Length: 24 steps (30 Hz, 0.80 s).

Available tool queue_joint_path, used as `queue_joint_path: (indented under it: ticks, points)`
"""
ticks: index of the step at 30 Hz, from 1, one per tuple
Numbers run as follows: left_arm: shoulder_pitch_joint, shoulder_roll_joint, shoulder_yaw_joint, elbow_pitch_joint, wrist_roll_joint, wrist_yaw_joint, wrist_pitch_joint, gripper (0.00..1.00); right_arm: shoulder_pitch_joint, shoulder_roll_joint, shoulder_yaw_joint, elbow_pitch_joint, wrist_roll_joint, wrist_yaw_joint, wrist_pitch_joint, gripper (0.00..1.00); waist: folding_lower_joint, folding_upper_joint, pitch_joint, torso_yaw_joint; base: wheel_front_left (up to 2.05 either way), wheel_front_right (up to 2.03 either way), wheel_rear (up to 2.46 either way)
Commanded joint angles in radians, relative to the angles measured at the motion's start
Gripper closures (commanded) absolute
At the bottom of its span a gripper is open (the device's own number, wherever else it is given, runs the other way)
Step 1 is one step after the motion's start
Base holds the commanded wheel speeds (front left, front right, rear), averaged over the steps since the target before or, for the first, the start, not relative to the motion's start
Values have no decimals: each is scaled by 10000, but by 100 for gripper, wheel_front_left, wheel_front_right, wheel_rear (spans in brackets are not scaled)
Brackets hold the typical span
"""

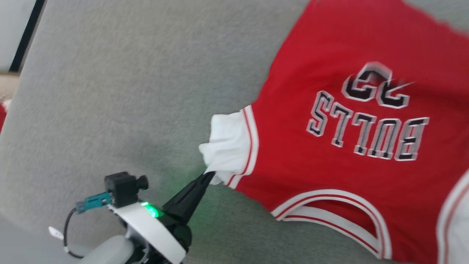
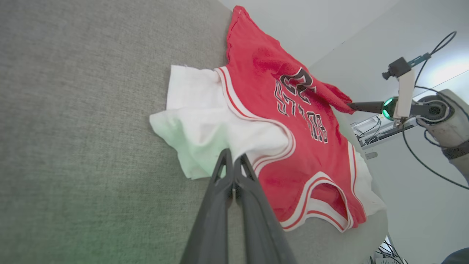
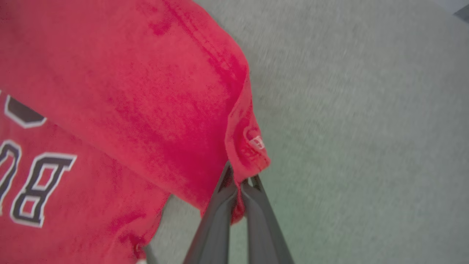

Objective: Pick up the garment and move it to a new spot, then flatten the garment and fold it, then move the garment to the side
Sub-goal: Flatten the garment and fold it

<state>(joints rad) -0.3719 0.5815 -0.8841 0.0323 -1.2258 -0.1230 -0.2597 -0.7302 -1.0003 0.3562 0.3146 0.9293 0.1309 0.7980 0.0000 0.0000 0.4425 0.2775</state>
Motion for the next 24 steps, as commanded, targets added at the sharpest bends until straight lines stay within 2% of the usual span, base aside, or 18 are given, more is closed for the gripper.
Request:
queue_joint_path:
  ticks: [1,6,10,17,24]
  points:
    - [218,94,170,5,-31,-22,-58,100,732,-205,-70,-398,342,-4,-113,100,0,0,-610,-580,0,0,0]
    - [772,268,659,-46,-22,-30,-71,100,3781,-578,-520,-1962,1607,-4,-113,100,0,0,-1000,-1046,0,0,0]
    - [1064,332,985,-109,66,-1,-67,100,6146,-697,-897,-3235,1939,-4,-127,100,0,0,-1122,-1334,0,0,0]
    - [1263,358,1308,-118,233,61,-69,100,9300,-153,-1329,-5524,1581,-3,311,100,0,0,-1132,-1615,0,0,0]
    - [1307,334,1402,-86,288,54,-68,100,10086,900,-1775,-6485,589,-4,670,100,0,0,-1078,-1778,0,0,0]
